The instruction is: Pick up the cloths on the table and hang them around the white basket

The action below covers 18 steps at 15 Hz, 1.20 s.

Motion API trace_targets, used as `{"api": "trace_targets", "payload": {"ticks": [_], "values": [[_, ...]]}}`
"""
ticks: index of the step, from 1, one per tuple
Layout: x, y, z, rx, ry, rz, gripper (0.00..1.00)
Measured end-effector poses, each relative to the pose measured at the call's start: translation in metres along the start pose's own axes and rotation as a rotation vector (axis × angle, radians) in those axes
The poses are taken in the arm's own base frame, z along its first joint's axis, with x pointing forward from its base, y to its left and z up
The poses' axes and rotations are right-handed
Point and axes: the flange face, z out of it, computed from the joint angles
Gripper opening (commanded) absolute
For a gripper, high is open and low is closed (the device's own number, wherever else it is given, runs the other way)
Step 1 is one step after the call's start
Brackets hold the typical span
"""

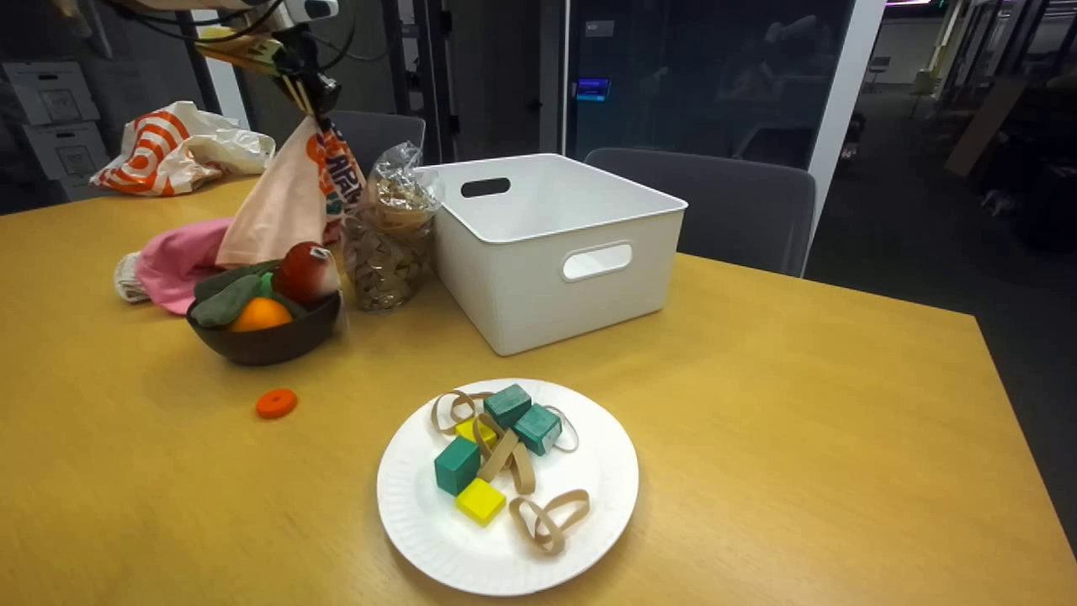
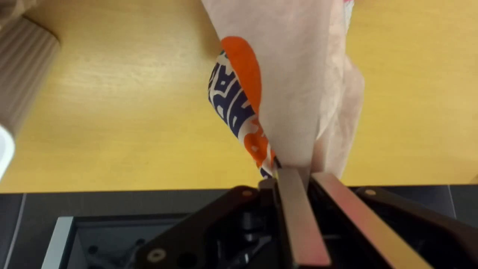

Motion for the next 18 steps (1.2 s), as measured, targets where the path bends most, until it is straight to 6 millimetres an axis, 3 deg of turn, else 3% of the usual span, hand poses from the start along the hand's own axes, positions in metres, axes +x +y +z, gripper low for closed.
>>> {"api": "trace_targets", "payload": {"ticks": [9,18], "values": [[0.015,0.050,-0.009,-0.072,0.422,0.126,0.06],[0.045,0.124,-0.064,-0.282,0.748,0.364,0.05]]}}
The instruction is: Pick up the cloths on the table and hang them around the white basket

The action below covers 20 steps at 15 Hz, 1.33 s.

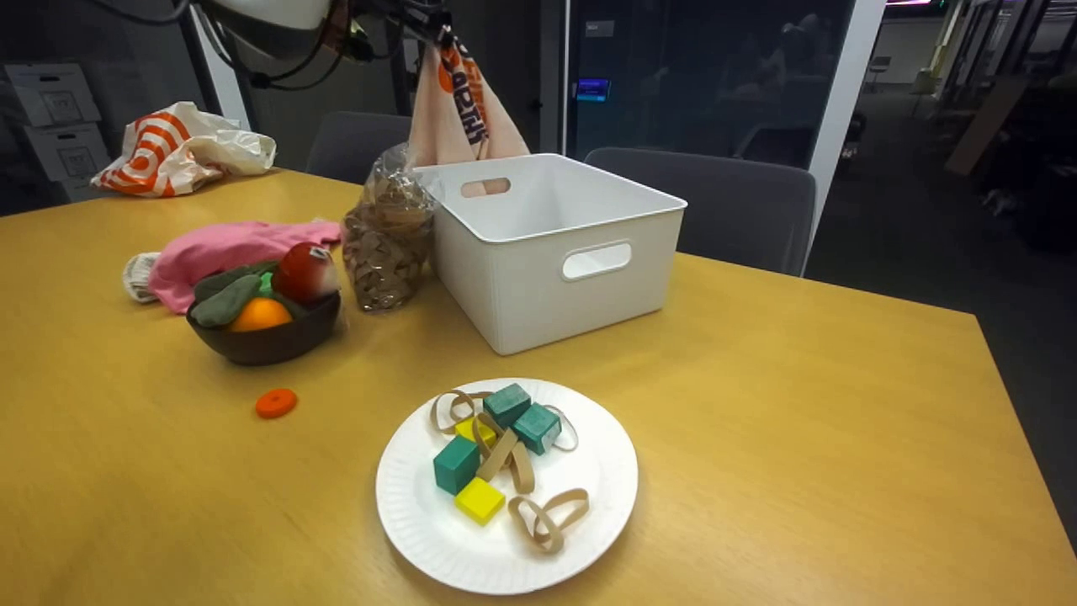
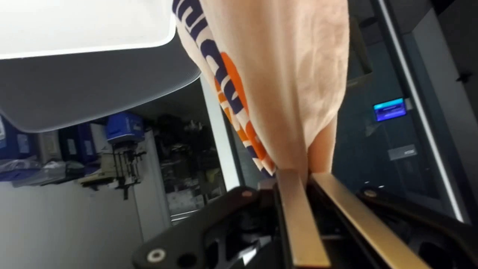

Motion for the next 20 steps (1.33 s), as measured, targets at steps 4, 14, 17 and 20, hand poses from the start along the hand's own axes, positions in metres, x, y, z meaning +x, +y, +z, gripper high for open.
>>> {"api": "trace_targets", "payload": {"ticks": [4,14,17,20], "values": [[-0.005,0.017,0.010,-0.188,0.076,-0.027,0.07],[-0.085,0.022,0.025,-0.560,-0.115,-0.175,0.47],[-0.086,0.025,0.028,-0.572,-0.164,-0.164,0.70],[-0.083,0.023,0.029,-0.545,-0.176,-0.158,0.94]]}}
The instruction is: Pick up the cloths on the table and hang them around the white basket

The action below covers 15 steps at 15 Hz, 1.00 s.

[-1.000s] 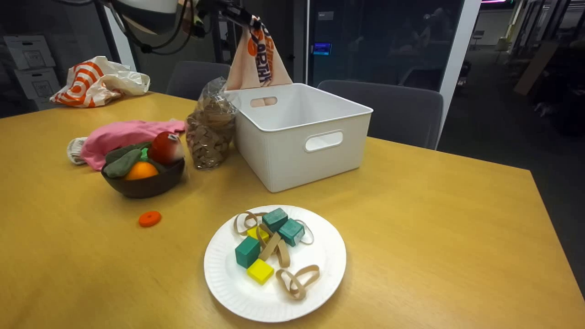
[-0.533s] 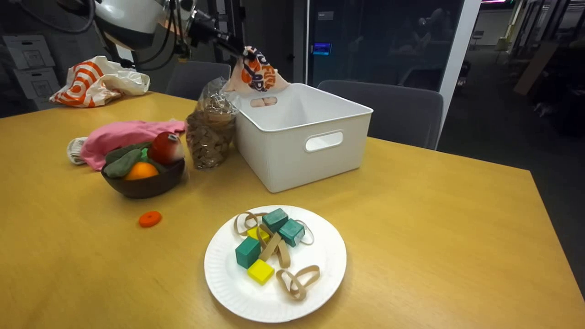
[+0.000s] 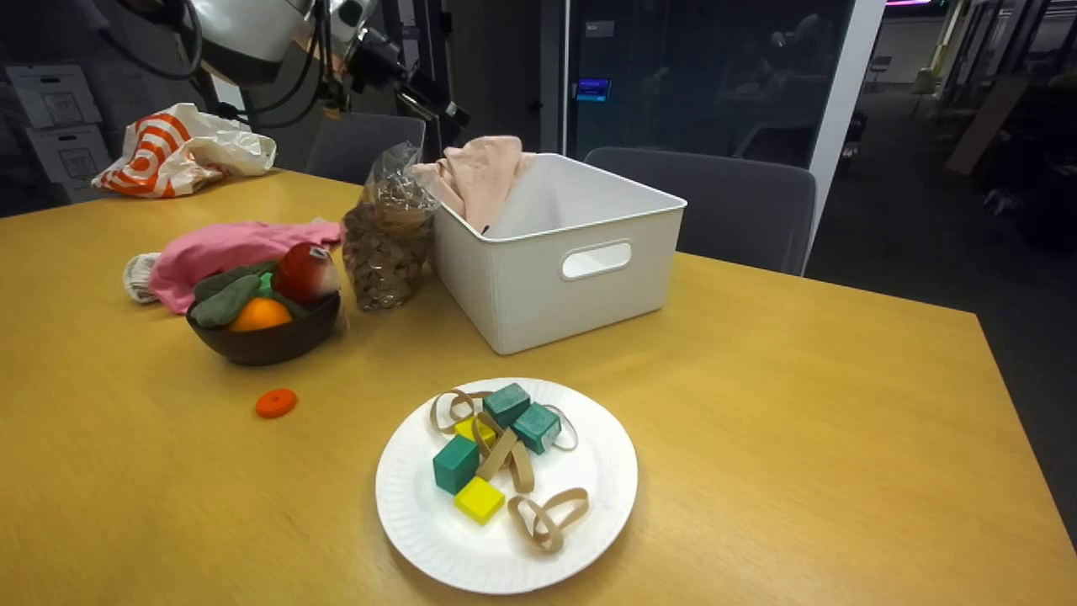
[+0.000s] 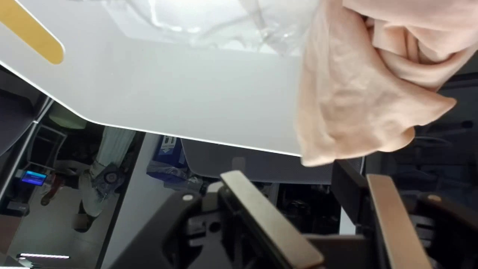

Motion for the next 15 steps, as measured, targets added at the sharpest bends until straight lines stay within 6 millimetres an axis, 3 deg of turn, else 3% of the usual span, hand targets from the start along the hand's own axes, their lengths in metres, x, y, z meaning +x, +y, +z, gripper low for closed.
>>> {"api": "trace_targets", "payload": {"ticks": [3,6,15], "values": [[-0.002,-0.011,-0.021,0.140,-0.017,-0.042,1.00],[-0.020,-0.025,-0.048,0.275,-0.047,-0.125,1.00],[-0.129,-0.058,-0.107,0.543,-0.263,-0.484,1.00]]}}
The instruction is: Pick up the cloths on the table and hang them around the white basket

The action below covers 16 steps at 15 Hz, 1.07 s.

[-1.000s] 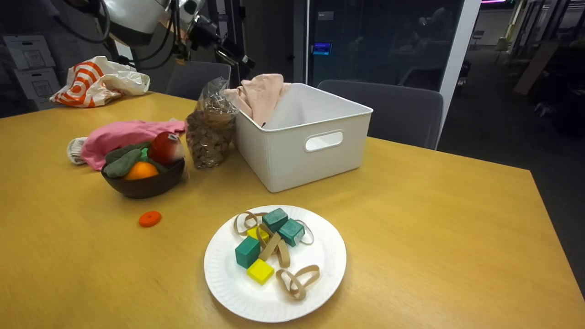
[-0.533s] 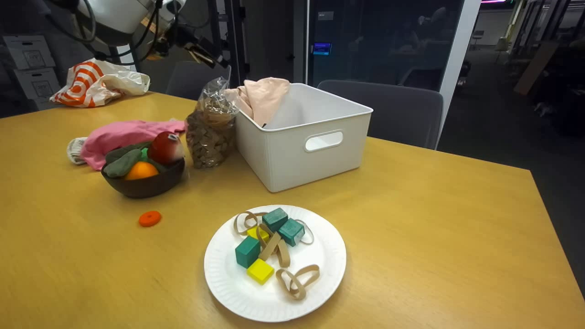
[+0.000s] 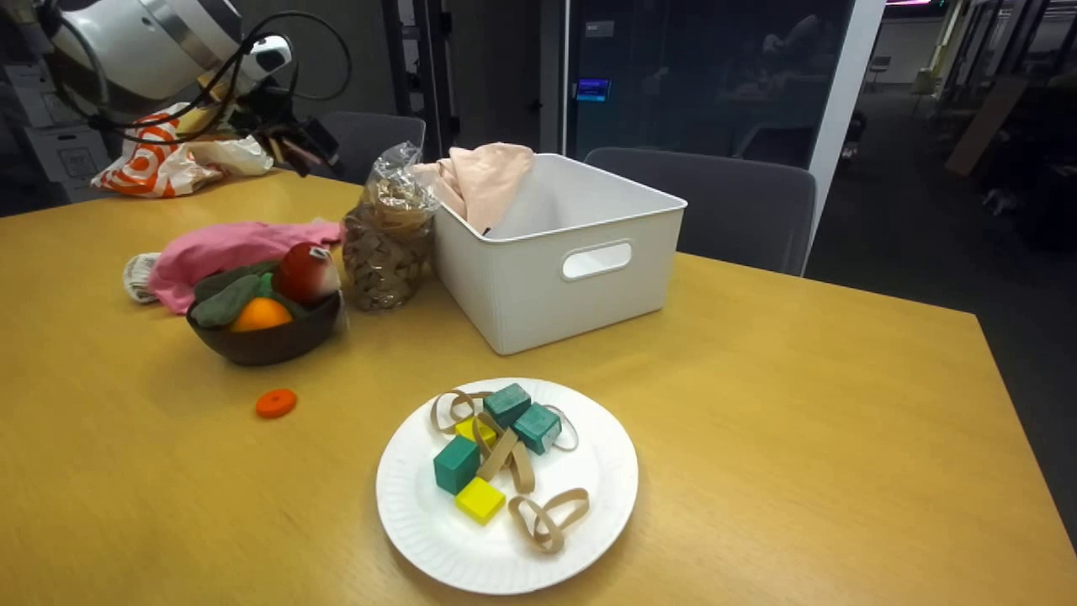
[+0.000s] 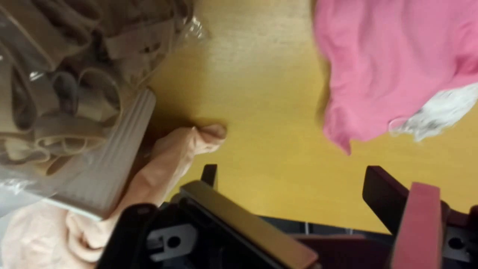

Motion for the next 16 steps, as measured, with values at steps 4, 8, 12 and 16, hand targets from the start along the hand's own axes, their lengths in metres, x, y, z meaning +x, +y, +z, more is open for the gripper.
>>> {"api": "trace_targets", "payload": {"ticks": [4,8,12,16], "values": [[-0.030,-0.024,0.000,0.100,-0.146,-0.155,1.00],[-0.057,-0.038,0.002,0.160,-0.281,-0.338,1.00],[-0.082,-0.043,0.009,0.154,-0.403,-0.546,1.00],[-0.104,-0.049,0.020,0.157,-0.514,-0.728,1.00]]}}
